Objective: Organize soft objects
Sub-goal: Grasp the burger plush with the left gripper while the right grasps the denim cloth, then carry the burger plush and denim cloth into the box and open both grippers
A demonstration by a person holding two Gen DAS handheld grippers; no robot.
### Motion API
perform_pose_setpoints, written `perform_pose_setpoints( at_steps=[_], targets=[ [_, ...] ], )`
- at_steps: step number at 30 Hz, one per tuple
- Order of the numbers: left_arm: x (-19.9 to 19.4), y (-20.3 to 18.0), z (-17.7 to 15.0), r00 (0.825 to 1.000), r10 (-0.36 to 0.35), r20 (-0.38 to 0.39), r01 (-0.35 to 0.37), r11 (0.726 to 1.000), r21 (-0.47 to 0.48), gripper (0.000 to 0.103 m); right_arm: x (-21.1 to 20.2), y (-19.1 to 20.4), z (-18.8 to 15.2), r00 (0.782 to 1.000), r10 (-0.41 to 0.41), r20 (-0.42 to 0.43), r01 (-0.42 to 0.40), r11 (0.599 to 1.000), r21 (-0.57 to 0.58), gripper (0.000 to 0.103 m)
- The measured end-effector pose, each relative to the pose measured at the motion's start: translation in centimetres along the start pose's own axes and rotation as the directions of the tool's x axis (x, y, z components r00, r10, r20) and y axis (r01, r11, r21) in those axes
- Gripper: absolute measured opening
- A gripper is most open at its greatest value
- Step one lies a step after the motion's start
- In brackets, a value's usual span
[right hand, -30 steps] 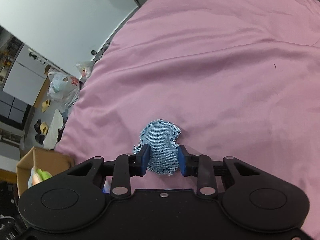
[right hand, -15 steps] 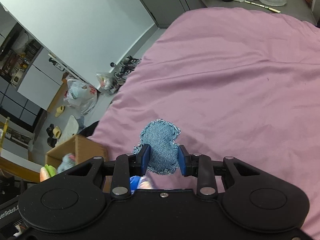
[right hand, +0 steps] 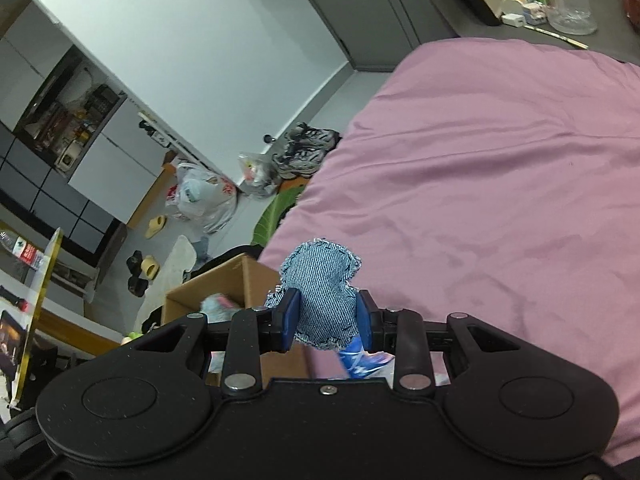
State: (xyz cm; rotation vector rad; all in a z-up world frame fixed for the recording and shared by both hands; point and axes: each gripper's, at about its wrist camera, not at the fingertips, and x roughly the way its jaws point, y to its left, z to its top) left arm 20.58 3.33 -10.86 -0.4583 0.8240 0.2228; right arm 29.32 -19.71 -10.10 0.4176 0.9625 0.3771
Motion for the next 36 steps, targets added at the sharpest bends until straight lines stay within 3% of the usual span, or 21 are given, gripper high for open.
perform_pose_setpoints(
  at_steps=[15, 36],
  targets=[
    [-0.8, 5.7, 0.0, 1.000, -0.011, -0.017, 0.009, 0.998, -0.067, 0.038, 0.6, 6.2, -1.6, 1.000, 0.022, -0.012, -0.023, 0.997, -0.080, 0.030],
    [3.6, 9.6, -2.1, 0.987, -0.026, -0.157, 0.006, 0.992, -0.130, 0.039, 4.6, 11.7, -4.8, 0.993, -0.003, -0.119, -0.015, 0.988, -0.152, 0.030]
  ],
)
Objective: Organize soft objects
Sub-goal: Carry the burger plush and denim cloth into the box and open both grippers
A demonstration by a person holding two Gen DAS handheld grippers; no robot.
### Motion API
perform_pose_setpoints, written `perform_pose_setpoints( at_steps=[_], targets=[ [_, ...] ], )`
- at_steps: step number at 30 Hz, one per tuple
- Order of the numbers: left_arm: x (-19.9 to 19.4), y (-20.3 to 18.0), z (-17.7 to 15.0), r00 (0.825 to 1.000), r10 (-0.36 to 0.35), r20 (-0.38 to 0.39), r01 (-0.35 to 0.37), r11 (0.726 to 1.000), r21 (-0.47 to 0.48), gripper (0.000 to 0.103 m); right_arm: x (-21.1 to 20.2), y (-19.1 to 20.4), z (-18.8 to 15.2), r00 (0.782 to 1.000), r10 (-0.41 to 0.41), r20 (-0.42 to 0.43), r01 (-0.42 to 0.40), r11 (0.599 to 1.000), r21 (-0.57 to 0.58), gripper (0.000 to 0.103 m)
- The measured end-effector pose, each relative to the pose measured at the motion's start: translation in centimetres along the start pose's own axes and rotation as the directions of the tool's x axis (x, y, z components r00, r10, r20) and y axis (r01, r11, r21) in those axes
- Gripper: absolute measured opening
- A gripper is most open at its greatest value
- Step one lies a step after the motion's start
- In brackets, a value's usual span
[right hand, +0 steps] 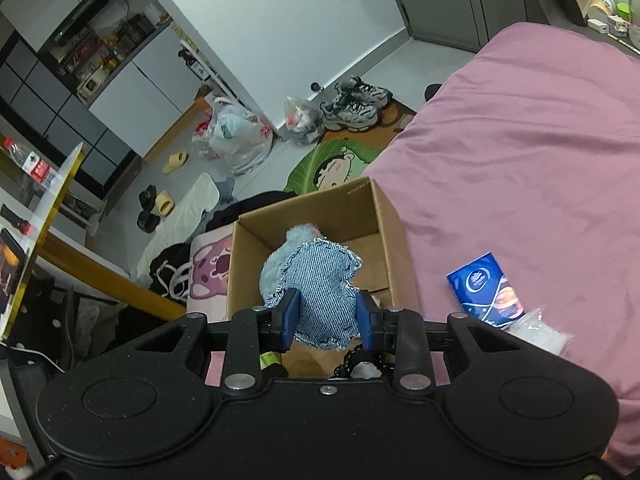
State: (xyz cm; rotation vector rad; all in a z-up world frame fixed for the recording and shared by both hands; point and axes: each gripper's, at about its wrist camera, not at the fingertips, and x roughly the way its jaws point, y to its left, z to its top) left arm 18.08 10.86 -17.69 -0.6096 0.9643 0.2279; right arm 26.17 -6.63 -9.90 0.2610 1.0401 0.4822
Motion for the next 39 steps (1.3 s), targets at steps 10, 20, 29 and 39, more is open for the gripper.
perform_pose_setpoints(
  at_steps=[10, 20, 29, 39],
  targets=[
    [1.3, 0.6, -0.2, 0.998, -0.021, -0.051, 0.021, 1.000, 0.000, 0.040, 2.7, 1.9, -0.9, 0.998, -0.012, -0.062, 0.011, 1.000, -0.010, 0.031],
    [0.9, 0.9, 0.5, 0.995, -0.048, -0.084, 0.048, 0.999, -0.005, 0.047, 4.1, 2.5, -1.1, 0.995, -0.025, -0.096, 0.026, 1.000, 0.009, 0.032],
    [-1.9, 1.6, 1.9, 0.996, -0.079, -0.028, 0.079, 0.997, -0.005, 0.058, 5.2, 2.7, -1.4, 0.993, -0.013, -0.119, 0.020, 0.998, 0.054, 0.032],
    [-3.9, 3.6, 2.5, 1.000, -0.010, 0.027, 0.011, 0.999, -0.041, 0.065, 5.1, 3.7, -1.9, 0.989, 0.042, -0.142, -0.030, 0.996, 0.084, 0.050]
  ],
)
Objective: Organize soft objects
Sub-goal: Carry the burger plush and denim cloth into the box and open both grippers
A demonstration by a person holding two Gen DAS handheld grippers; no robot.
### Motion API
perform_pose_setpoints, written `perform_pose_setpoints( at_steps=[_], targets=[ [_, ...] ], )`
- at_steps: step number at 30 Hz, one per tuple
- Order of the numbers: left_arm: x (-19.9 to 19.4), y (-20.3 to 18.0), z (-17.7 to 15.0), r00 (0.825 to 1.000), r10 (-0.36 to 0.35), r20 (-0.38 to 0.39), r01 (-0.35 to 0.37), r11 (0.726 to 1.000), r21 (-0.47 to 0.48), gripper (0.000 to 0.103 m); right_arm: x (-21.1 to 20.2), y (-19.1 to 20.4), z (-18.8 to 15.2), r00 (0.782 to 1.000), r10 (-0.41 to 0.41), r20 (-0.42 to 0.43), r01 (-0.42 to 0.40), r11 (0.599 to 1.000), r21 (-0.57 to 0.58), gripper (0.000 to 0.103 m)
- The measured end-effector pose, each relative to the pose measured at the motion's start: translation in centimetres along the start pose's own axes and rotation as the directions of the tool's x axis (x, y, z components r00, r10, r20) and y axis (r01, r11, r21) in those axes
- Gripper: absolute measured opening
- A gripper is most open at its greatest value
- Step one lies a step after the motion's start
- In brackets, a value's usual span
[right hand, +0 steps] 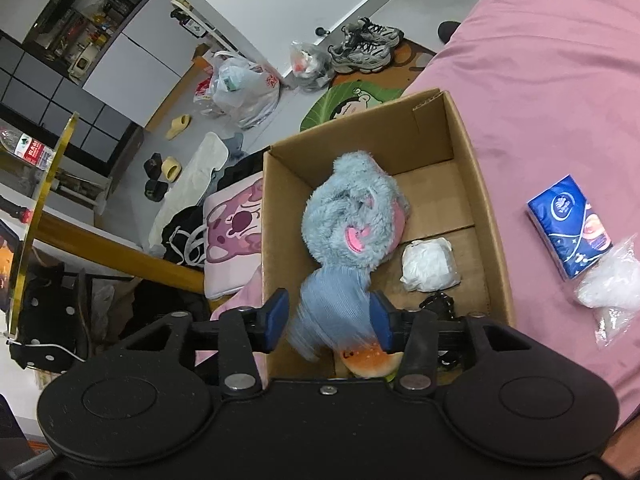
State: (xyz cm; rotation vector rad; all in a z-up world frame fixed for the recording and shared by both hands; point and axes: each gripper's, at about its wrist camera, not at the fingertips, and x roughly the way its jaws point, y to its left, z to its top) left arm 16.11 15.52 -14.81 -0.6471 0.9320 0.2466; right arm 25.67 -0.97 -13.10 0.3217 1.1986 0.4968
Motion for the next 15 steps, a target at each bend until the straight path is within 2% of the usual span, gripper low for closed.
perform_pose_setpoints(
  at_steps=[2, 4, 15],
  targets=[
    [-0.3, 0.2, 0.0, 1.000, 0.008, 0.004, -0.008, 1.000, -0.001, 0.067, -0.6, -0.2, 0.1, 1.000, -0.001, 0.010, 0.001, 1.000, 0.003, 0.052],
    [-0.6, 0.2, 0.0, 1.000, 0.021, 0.012, -0.021, 1.000, -0.002, 0.074, -1.2, -0.5, 0.2, 1.000, 0.004, 0.019, -0.004, 1.000, 0.011, 0.053],
    [-1.6, -2.3, -0.9, 0.998, 0.039, 0.044, -0.040, 0.998, 0.040, 0.082, -5.9, -4.2, 1.0, 0.994, -0.024, 0.102, 0.024, 1.000, 0.004, 0.065]
  ],
)
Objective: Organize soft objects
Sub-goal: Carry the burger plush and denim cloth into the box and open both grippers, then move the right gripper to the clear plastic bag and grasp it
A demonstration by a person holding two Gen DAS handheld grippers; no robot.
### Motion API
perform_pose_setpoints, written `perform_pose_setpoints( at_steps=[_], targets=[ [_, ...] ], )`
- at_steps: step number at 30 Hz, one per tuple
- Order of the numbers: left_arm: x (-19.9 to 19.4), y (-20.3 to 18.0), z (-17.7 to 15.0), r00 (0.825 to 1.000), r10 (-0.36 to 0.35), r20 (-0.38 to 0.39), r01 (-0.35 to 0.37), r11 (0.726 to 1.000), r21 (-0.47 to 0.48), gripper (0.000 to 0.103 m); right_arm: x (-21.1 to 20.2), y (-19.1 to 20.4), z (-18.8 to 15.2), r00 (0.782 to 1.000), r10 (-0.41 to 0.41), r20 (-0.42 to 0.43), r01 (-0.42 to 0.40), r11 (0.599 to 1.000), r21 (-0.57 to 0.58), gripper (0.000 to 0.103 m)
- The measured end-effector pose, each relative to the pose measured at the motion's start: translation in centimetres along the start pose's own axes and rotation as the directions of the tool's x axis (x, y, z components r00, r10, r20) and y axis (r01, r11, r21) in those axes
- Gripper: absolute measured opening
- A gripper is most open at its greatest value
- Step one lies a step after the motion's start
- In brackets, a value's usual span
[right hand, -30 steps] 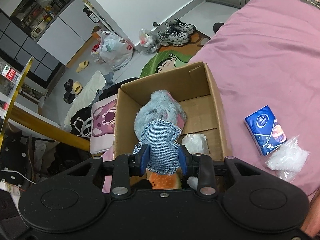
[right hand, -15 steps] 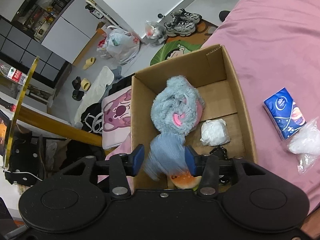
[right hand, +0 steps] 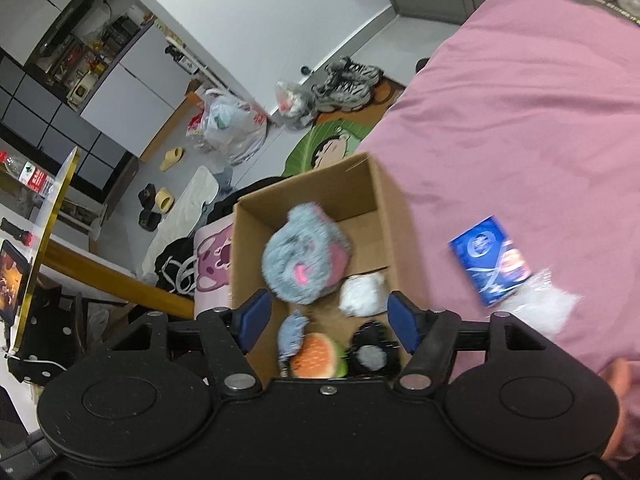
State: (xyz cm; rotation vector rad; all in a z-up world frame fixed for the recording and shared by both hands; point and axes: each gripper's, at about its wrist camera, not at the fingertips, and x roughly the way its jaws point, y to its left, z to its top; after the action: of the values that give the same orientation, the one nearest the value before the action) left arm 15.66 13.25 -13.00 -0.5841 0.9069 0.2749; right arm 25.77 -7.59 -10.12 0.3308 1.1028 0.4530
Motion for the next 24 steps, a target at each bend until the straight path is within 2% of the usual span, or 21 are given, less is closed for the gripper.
perform_pose_setpoints(
  at_steps=[8, 11, 18, 24],
  targets=[
    [-0.2, -2.7, -0.8, 1.000, 0.017, 0.004, -0.017, 0.999, 0.034, 0.082, -2.2, -2.9, 0.6, 1.000, -0.012, 0.029, 0.013, 1.000, -0.016, 0.070],
    [-0.2, -3.9, -1.1, 1.000, 0.024, 0.008, -0.024, 0.998, 0.049, 0.083, -2.7, -3.9, 0.9, 0.999, -0.019, 0.034, 0.020, 1.000, -0.019, 0.079],
    [0.3, -6.4, -1.8, 0.999, 0.036, 0.005, -0.037, 0.996, 0.080, 0.083, -3.4, -6.7, 1.3, 0.999, -0.020, 0.035, 0.021, 1.000, -0.006, 0.079],
    [0.9, -8.3, -2.4, 0.999, 0.051, 0.010, -0.052, 0.994, 0.099, 0.083, -3.3, -9.4, 1.7, 0.999, -0.054, 0.010, 0.053, 0.998, 0.016, 0.082]
  ],
)
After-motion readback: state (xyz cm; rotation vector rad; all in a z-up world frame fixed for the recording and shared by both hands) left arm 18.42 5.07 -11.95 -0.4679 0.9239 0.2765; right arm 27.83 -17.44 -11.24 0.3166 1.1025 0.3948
